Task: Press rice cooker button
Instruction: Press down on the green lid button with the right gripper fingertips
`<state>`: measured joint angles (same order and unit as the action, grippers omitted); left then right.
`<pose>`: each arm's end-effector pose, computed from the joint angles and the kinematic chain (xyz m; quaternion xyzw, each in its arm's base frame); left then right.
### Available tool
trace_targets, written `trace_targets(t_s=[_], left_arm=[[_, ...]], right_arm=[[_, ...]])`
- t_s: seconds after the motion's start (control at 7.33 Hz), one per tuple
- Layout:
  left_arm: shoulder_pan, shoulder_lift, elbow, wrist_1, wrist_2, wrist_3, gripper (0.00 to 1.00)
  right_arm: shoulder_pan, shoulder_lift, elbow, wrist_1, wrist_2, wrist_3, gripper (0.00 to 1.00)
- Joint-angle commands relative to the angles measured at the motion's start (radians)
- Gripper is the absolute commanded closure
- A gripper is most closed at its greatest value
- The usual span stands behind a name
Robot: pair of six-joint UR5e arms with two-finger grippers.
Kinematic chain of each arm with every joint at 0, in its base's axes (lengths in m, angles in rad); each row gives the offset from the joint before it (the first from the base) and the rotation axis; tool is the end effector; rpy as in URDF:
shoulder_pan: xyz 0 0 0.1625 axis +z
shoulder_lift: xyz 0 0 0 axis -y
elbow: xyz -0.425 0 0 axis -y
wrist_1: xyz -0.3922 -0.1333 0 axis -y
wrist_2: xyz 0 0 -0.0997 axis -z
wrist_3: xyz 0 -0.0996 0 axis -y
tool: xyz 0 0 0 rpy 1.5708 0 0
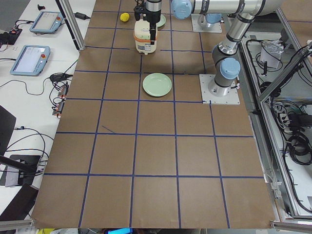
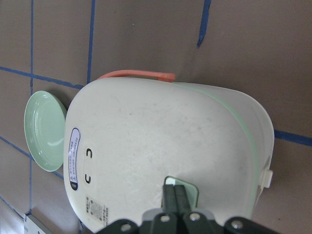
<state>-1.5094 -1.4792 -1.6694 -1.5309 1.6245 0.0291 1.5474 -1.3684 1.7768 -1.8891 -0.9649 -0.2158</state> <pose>-0.0997 -0.4632 0.4868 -0.0166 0.9994 -0.0152 0.0276 0.1774 -0.5416 0.3326 -0.0782 0.9504 0.0071 0.3010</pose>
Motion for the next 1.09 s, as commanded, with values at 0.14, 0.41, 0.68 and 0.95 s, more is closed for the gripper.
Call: trace_targets(t_s=[0.14, 0.41, 0.68, 0.95], left_arm=[[0.0, 0.0, 0.0, 0.0, 0.0, 0.002, 0.0], [0.0, 0.0, 0.0, -0.002, 0.0, 0.0, 0.0], [0.0, 0.0, 0.0, -0.002, 0.0, 0.0, 0.0], [0.0, -0.001, 0.0, 0.0, 0.0, 0.0, 0.0]], right_arm=[[-0.001, 0.0, 0.001, -0.001, 0.0, -0.004, 0.92], [-0.001, 0.0, 0.009, -0.002, 0.0, -0.022, 0.92], [-0.003, 0.0, 0.01, -0.015, 0.0, -0.022, 0.92], [0.0, -0.006, 0.0, -0.013, -0.001, -0.017, 0.9]])
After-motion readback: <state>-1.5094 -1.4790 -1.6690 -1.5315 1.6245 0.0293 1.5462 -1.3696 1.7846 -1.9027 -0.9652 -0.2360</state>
